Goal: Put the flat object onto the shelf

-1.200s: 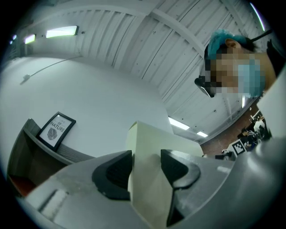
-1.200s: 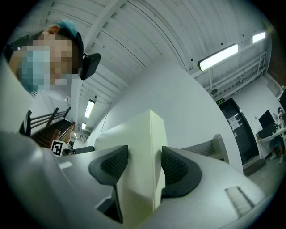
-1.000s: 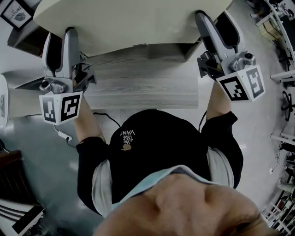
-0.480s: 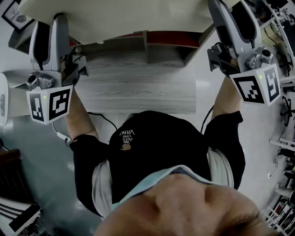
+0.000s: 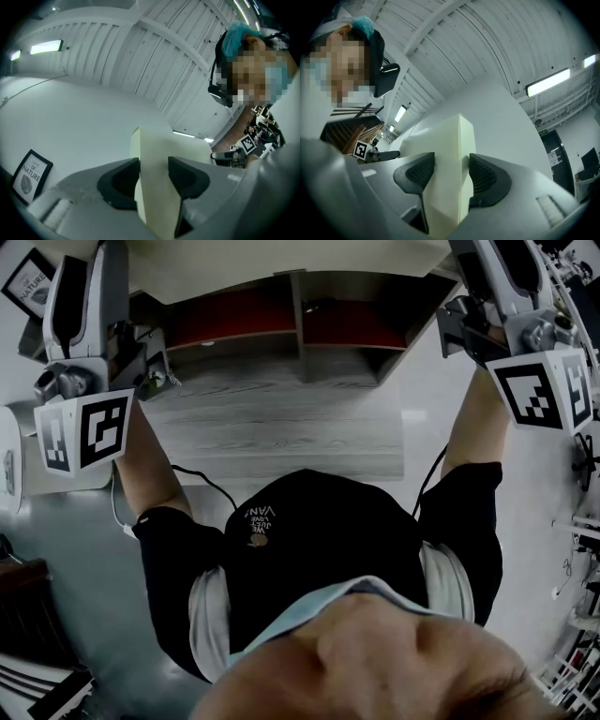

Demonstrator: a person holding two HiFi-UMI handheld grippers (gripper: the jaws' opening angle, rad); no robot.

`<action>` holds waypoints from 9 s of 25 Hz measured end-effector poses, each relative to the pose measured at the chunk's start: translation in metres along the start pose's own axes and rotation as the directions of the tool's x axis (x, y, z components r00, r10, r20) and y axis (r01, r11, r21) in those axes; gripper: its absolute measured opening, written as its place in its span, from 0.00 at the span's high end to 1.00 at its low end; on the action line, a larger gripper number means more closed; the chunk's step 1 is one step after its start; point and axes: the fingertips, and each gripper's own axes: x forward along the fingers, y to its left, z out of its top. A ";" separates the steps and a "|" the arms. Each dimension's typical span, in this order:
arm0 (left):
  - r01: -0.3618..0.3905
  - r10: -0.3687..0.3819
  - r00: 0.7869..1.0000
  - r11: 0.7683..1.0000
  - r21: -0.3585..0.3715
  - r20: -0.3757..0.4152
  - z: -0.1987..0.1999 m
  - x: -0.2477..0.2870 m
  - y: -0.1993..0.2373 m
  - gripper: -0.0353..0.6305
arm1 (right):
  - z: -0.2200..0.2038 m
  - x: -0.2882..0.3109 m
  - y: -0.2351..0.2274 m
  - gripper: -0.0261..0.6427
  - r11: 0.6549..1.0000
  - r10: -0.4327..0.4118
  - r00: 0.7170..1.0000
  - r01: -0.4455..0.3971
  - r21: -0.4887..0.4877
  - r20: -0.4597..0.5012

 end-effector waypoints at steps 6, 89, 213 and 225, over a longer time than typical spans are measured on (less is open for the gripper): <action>0.016 -0.016 1.000 1.000 0.017 -0.016 -0.005 0.015 0.019 0.65 | -0.006 0.022 -0.008 0.63 1.000 -0.007 1.000 0.007 -0.008 -0.016; 0.103 -0.110 0.989 0.992 -0.072 -0.095 -0.087 0.058 0.059 0.54 | -0.065 0.043 -0.062 0.49 0.989 -0.143 0.988 0.145 0.031 -0.067; -0.048 -0.179 0.822 0.924 -0.379 -0.541 -0.240 -0.261 -0.072 0.94 | -0.285 -0.183 0.207 0.96 0.861 -0.239 0.812 0.431 0.271 -0.533; -0.036 -0.190 0.824 0.922 -0.385 -0.534 -0.239 -0.258 -0.076 0.94 | -0.281 -0.181 0.207 0.96 0.871 -0.230 0.814 0.417 0.261 -0.533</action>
